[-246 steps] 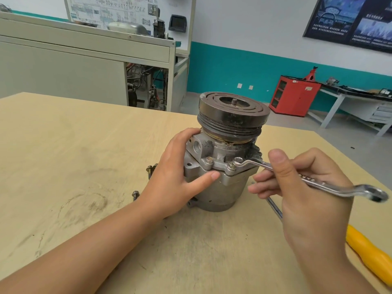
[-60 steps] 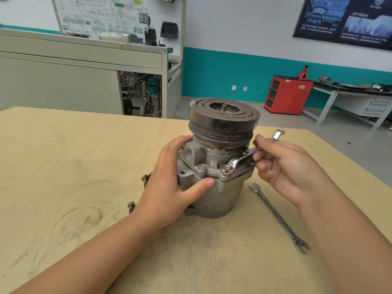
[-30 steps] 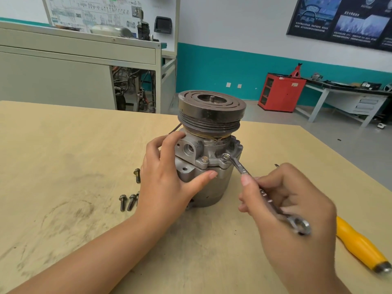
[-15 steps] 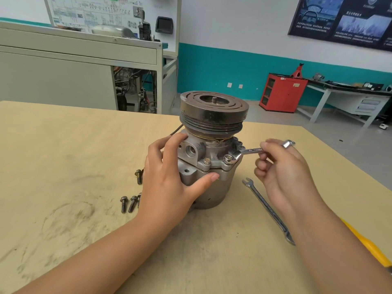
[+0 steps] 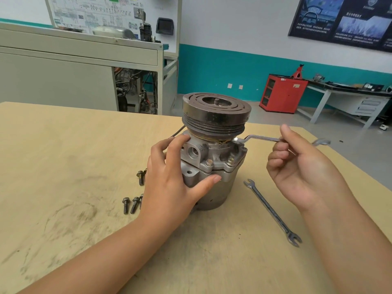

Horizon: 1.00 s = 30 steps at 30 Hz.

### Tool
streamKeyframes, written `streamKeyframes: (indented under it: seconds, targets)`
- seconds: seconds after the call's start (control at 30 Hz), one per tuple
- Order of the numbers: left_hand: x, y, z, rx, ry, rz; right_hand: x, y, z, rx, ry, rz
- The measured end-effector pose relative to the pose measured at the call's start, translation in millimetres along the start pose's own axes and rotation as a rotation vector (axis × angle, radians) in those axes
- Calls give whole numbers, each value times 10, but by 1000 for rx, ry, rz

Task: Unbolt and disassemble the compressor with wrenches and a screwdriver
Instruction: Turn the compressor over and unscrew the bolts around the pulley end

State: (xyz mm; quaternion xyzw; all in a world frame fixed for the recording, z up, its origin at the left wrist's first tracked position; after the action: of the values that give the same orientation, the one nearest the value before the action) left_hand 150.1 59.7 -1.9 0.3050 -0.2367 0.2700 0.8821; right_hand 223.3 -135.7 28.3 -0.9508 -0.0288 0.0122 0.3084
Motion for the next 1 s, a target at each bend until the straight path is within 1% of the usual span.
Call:
streamKeyframes:
  seconds: [0.07, 0.27, 0.33, 0.4, 0.57, 0.8, 0.87, 1.0]
  targets:
    - [-4, 3, -2, 5, -5, 2, -156, 24, -53, -43, 69, -49]
    - [-3, -3, -5, 11, -2, 0, -617, -21, -178, -438, 531, -141]
    - [-3, -5, -3, 10, -3, 0, -720, -69, -174, -554, 638, -156]
    - [-4, -8, -2, 6, -1, -2, -792, -106, -139, -648, 700, -170]
    - [-10, -4, -6, 8, 3, -7, -862, -73, -39, -754, 742, -163]
    - [-6, -3, -12, 15, -9, -4, -979, -129, -4, -861, 829, -214]
    - [-2, 1, -13, 19, -11, -3, -972, -109, 3, -819, 801, -192]
    - [1, 4, -8, 23, -10, -12, -856, -39, -24, -654, 642, -103]
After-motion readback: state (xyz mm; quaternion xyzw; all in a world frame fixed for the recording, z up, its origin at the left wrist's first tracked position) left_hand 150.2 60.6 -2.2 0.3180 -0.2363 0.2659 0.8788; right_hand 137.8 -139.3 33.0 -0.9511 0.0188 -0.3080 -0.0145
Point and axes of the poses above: each hand's wrist, its own x-axis towards the middle knuckle, its own y-axis out of the back of the hand, z = x × y, the point moved 7 cm from there along x, towards the middle knuckle, and after that the axes turned 2 degrees about y, right-handed, at the moved point
